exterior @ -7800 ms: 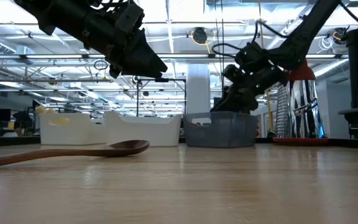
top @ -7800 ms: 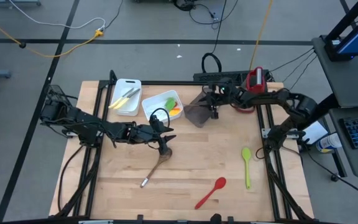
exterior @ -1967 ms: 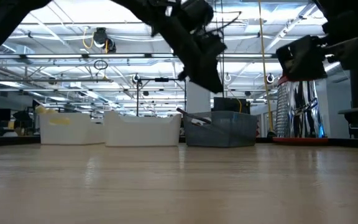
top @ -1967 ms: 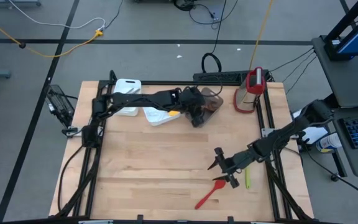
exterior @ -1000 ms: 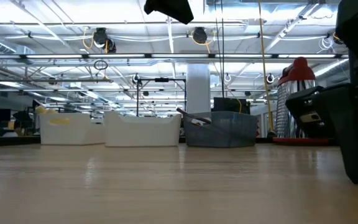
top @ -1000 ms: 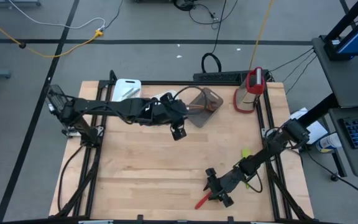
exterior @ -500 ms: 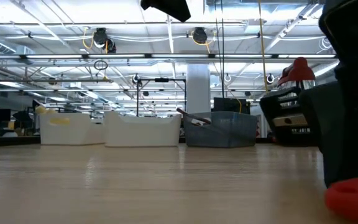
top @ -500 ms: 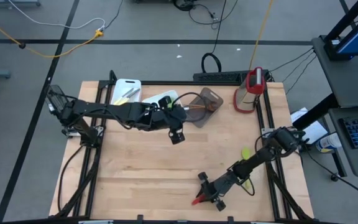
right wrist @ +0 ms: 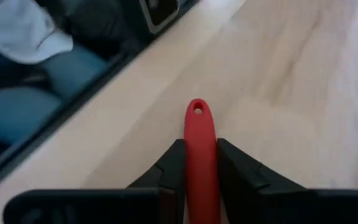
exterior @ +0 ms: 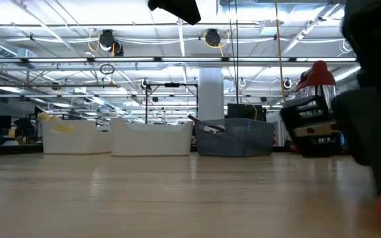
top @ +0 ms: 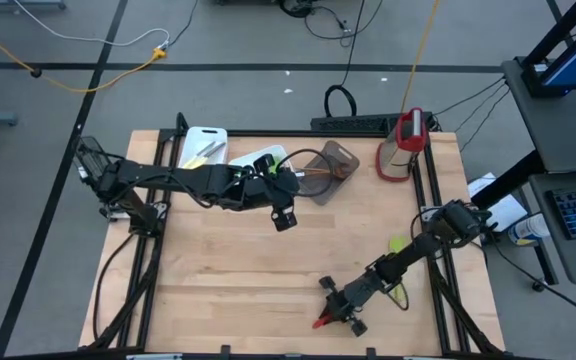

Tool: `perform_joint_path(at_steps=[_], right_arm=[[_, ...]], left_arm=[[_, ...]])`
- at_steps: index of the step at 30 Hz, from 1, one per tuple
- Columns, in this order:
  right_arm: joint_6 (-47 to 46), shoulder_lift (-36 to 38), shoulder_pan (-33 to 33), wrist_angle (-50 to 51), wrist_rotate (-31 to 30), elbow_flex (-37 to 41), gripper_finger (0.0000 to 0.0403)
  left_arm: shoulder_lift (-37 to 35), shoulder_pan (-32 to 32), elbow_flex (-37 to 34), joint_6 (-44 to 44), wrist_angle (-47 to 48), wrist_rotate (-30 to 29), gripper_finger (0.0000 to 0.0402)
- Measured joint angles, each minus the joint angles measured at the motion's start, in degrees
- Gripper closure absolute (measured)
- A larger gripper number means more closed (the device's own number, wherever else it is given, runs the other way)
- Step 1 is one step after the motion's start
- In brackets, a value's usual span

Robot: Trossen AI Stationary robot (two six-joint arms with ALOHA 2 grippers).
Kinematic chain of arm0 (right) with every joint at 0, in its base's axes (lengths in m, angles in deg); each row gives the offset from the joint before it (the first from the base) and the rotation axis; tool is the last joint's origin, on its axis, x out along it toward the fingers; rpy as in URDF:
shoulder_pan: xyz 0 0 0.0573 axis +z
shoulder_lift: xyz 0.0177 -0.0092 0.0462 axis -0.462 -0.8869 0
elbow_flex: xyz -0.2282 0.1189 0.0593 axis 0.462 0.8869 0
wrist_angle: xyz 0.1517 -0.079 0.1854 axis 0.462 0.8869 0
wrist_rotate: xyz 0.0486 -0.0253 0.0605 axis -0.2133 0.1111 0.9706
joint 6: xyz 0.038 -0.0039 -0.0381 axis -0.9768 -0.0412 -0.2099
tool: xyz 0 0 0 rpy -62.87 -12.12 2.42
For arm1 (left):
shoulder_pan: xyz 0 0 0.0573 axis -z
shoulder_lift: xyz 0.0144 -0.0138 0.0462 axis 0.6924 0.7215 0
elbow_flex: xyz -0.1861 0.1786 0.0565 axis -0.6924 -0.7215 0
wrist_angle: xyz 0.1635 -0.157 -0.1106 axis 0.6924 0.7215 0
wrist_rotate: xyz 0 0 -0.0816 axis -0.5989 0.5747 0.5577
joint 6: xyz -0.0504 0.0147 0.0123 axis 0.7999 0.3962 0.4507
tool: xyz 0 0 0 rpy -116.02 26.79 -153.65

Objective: Pick & Place Kitchen Items
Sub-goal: Put the red serving spoon into the black bin

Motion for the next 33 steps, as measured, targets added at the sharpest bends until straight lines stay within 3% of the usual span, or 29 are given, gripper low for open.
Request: perform_joint_path(at_steps=[6, 15, 22, 33], right_arm=[[3.1, 9.7, -1.9, 10.0, 0.2, 0.2, 0.0344], [8.8, 24.4, -6.2, 24.8, -5.3, 0.2, 0.0332], [18.0, 31.4, -10.3, 26.7, -5.3, 0.1, 0.0342], [28.8, 35.7, -20.4, 25.8, -5.2, 0.1, 0.0341]], left_arm=[[0.0, 0.9, 0.0, 0.2, 1.2, 0.0, 0.0309], [-0.8, 6.0, 0.0, 0.2, 1.9, -2.5, 0.0309], [-0.7, 11.4, 0.0, 4.2, 8.6, -12.3, 0.0309], [-0.8, 17.7, -0.8, 17.3, 23.4, -19.0, 0.0309]])
